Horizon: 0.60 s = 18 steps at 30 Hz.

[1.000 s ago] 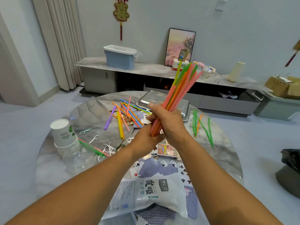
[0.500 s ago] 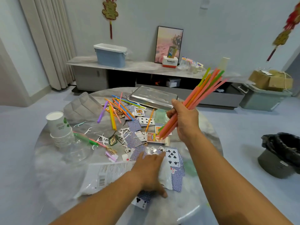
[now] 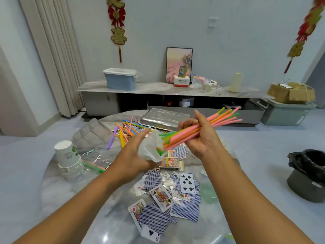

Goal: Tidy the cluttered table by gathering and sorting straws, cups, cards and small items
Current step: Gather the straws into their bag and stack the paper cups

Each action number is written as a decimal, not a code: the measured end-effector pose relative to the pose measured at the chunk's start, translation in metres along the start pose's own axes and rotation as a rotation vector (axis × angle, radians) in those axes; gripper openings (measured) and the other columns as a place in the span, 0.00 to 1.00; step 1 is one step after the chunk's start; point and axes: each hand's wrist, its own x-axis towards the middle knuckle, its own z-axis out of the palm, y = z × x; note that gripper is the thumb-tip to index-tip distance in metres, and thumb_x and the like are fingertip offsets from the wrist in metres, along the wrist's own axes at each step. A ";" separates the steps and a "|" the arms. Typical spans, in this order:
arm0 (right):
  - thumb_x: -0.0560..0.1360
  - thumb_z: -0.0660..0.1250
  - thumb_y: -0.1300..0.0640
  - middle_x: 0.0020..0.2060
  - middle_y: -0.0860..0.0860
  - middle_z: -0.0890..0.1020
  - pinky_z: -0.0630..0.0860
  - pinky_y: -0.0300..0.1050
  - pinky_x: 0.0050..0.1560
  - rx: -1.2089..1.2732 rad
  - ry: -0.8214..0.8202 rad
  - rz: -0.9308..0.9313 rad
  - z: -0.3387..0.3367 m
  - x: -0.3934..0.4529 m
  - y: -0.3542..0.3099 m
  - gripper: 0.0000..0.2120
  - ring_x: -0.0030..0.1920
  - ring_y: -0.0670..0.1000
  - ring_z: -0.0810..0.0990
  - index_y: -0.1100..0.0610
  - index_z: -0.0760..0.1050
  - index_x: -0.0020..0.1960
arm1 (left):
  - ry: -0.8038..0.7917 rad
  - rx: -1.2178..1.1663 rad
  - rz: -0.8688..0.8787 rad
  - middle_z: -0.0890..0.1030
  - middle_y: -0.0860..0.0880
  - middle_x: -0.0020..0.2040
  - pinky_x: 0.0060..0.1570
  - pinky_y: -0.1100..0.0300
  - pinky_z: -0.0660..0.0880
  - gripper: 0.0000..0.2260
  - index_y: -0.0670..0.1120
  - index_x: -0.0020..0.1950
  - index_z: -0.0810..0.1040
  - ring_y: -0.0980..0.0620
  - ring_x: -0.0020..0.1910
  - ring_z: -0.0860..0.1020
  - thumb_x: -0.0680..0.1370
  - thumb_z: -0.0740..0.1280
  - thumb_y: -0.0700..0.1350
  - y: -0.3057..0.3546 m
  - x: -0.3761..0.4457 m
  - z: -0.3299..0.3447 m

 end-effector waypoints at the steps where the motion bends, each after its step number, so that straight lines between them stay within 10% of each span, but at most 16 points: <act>1: 0.77 0.71 0.59 0.23 0.47 0.70 0.79 0.47 0.44 0.009 -0.004 0.011 0.002 -0.001 0.007 0.14 0.24 0.45 0.73 0.54 0.68 0.39 | 0.000 0.002 0.000 0.71 0.57 0.68 0.61 0.57 0.76 0.49 0.65 0.77 0.64 0.58 0.64 0.75 0.60 0.85 0.53 0.003 -0.003 -0.003; 8: 0.77 0.72 0.58 0.25 0.51 0.72 0.80 0.49 0.47 -0.154 -0.054 -0.067 0.015 -0.010 0.057 0.15 0.26 0.48 0.76 0.58 0.72 0.35 | -0.027 -0.002 -0.016 0.63 0.64 0.74 0.65 0.67 0.63 0.60 0.64 0.80 0.56 0.67 0.72 0.63 0.54 0.83 0.67 0.017 -0.025 -0.002; 12: 0.78 0.72 0.55 0.29 0.53 0.80 0.82 0.51 0.54 -0.347 -0.149 -0.197 0.018 -0.016 0.065 0.15 0.34 0.51 0.83 0.57 0.80 0.33 | 0.126 -0.012 0.046 0.71 0.66 0.64 0.51 0.82 0.64 0.43 0.62 0.72 0.69 0.78 0.60 0.67 0.60 0.84 0.57 0.022 -0.024 -0.002; 18: 0.71 0.76 0.43 0.46 0.52 0.86 0.82 0.47 0.49 -0.891 -0.254 -0.196 0.017 -0.032 0.082 0.15 0.48 0.51 0.85 0.54 0.86 0.49 | 0.181 -0.084 0.080 0.76 0.58 0.63 0.54 0.69 0.74 0.36 0.61 0.67 0.73 0.65 0.61 0.75 0.63 0.85 0.49 0.025 -0.019 0.002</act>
